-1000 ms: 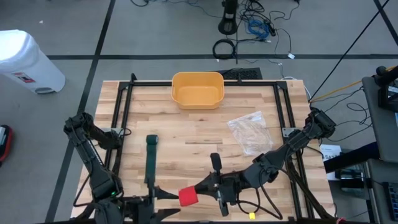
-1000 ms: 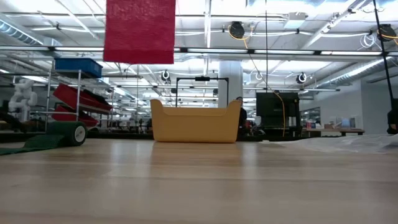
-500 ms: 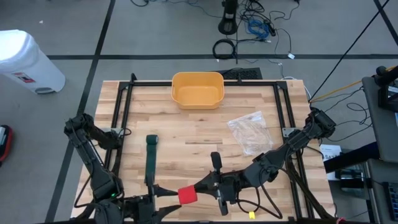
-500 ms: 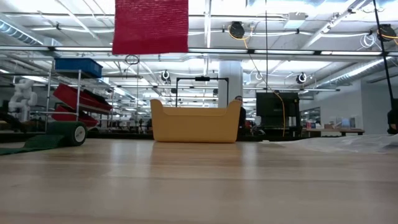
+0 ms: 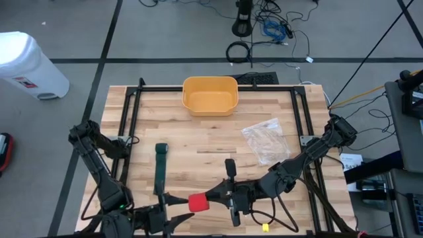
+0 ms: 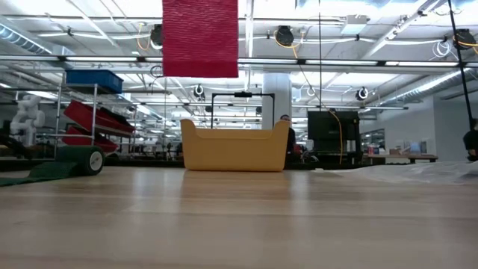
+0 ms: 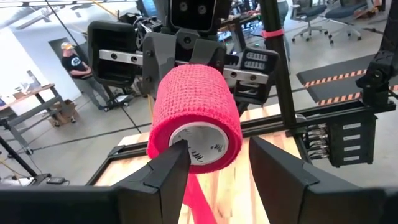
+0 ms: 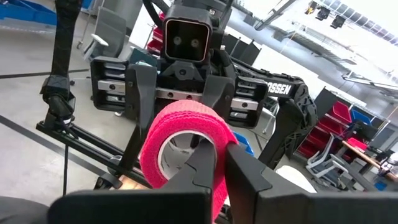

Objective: Roll bandage
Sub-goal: Roll the red bandage

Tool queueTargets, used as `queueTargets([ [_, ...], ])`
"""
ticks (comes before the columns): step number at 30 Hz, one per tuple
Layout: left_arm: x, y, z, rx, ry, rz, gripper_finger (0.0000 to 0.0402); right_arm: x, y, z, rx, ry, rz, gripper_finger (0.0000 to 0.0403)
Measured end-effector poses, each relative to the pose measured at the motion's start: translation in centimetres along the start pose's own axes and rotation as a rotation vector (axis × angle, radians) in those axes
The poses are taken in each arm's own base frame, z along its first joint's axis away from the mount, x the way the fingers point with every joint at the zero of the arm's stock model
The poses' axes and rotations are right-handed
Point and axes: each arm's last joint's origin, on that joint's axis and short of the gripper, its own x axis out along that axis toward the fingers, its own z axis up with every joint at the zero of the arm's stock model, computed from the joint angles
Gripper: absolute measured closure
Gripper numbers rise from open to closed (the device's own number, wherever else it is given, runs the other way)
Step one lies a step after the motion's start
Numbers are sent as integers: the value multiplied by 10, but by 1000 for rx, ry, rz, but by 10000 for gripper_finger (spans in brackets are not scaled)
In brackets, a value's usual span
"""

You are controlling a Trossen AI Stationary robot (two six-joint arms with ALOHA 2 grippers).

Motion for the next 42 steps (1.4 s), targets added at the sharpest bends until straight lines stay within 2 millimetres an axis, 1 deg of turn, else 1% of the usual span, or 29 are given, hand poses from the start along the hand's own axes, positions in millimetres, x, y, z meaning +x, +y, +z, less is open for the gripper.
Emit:
queueTargets([
  [11,1,1,3,-31,-18,7,228,0,0,-1,11,1,3,387],
  [14,1,1,3,-30,-18,7,248,0,0,-1,12,1,5,387],
  [22,1,1,3,-3,-19,0,337,1,0,-1,10,8,0,387],
  [26,1,1,3,15,-20,0,357,1,0,-1,9,8,1,387],
  [30,0,1,3,16,-19,-1,362,1,1,-2,33,18,6,386],
  [33,0,1,3,18,-18,0,363,0,1,-3,44,28,-3,372],
  [42,0,1,2,30,-10,11,364,0,3,-4,35,48,-24,293],
])
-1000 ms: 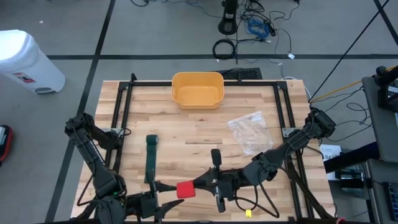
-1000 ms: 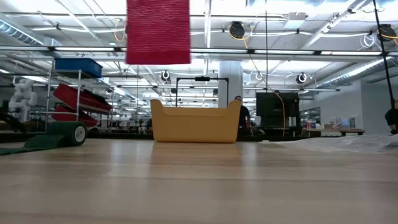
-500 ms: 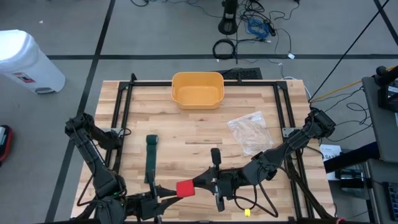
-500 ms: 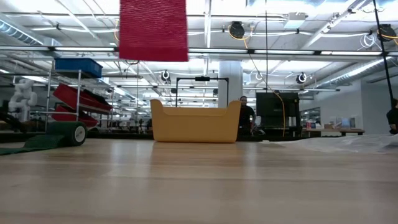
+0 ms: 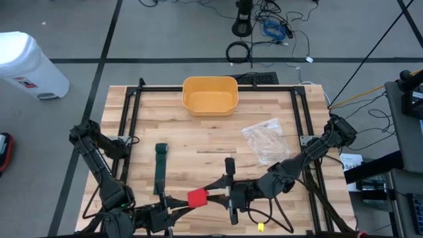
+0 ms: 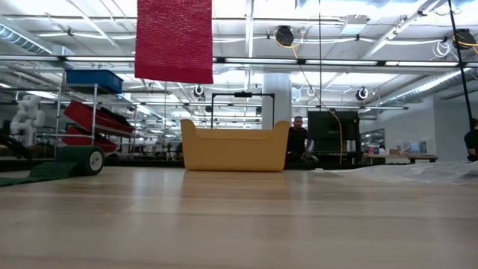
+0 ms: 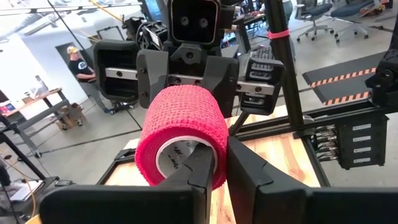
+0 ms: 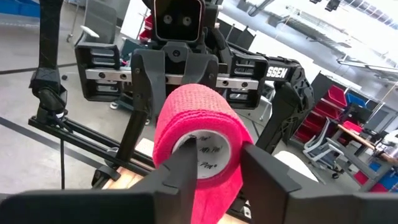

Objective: Roll bandage
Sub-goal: Roll the red bandage

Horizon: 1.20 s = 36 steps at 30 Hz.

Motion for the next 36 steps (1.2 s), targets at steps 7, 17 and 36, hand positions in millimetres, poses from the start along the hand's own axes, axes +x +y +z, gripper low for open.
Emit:
queueTargets([
  [7,-3,-2,0,4,-2,-10,364,-15,8,12,-40,4,-33,269],
  [17,-11,-6,2,10,-12,-35,364,-33,35,0,-63,206,20,272],
  [36,-32,-13,6,37,-38,-93,364,18,83,-89,8,402,-1,273],
])
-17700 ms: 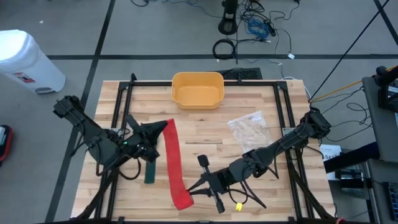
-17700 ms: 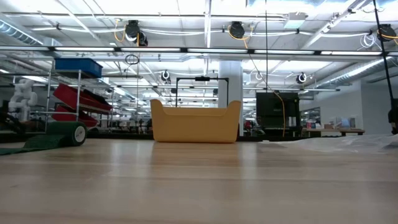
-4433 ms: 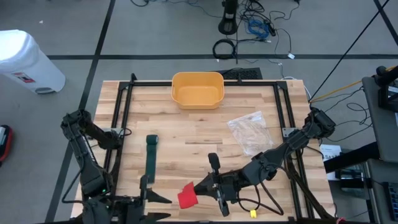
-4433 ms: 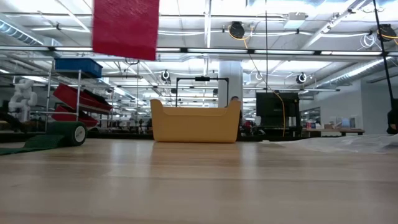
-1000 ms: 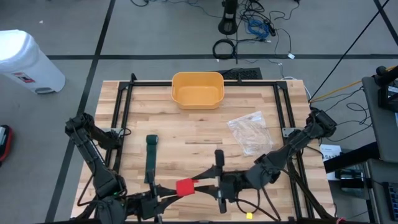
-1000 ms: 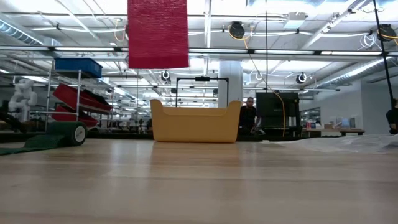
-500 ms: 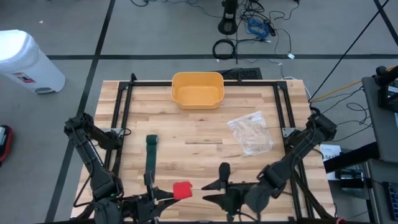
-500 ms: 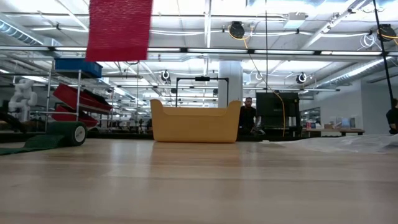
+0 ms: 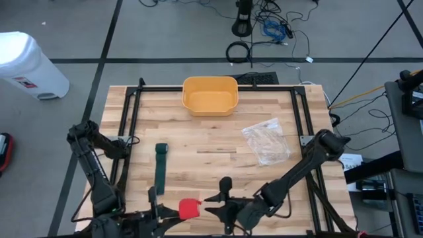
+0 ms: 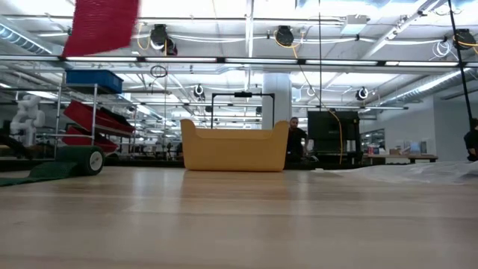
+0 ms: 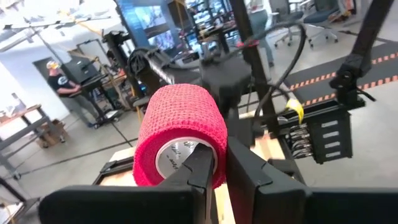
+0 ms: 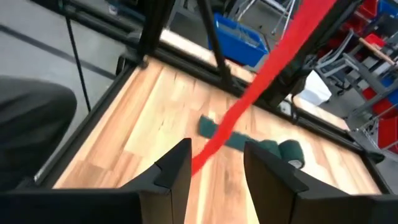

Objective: Roll bandage
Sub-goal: Roll the red bandage

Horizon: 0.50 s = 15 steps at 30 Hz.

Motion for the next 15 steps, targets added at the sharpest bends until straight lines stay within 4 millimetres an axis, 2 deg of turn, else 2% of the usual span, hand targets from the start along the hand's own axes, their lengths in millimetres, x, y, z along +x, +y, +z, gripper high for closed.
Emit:
queueTargets([
  [8,-14,-5,6,10,-28,-2,364,32,-2,-18,31,4,-48,273],
  [15,-23,-8,10,-24,-48,-12,364,33,14,-25,30,3,-9,273],
])
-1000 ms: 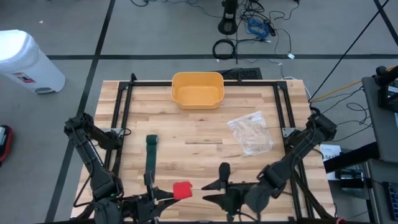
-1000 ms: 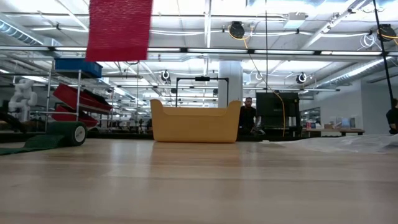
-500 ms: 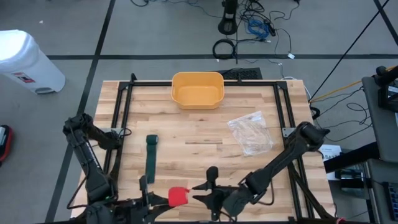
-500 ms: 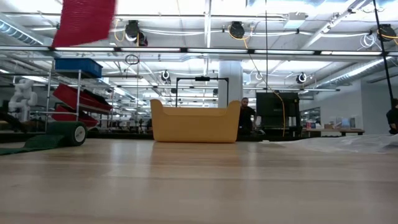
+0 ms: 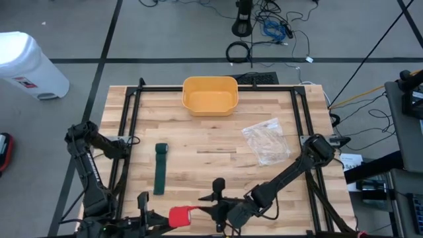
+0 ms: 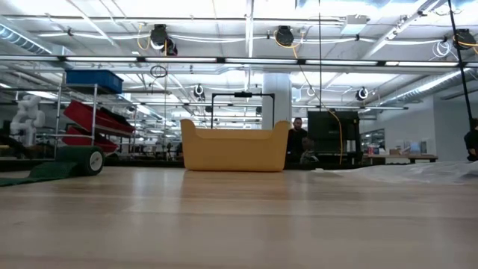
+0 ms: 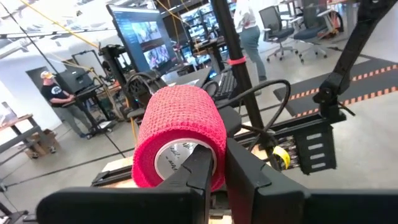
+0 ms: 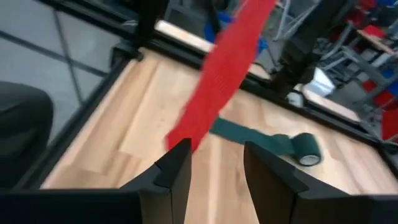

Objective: Roll bandage
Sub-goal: Roll the red bandage

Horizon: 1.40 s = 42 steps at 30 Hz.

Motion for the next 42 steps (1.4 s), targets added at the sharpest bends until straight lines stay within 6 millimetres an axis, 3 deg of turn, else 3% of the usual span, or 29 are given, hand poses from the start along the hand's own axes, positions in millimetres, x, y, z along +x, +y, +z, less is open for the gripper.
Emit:
queueTargets([
  [7,-1,0,0,1,0,-2,364,-12,21,2,-7,-37,204,273],
  [19,-1,-1,-1,7,3,-5,364,-21,29,15,-35,-165,207,273],
  [25,-1,-2,-4,16,17,-14,364,-33,33,32,-98,-316,189,273],
  [34,-5,-4,-3,19,13,-24,364,-60,17,67,-184,-509,-65,273],
  [42,-5,-4,-3,21,12,-34,364,-75,-18,94,-103,-646,-176,273],
])
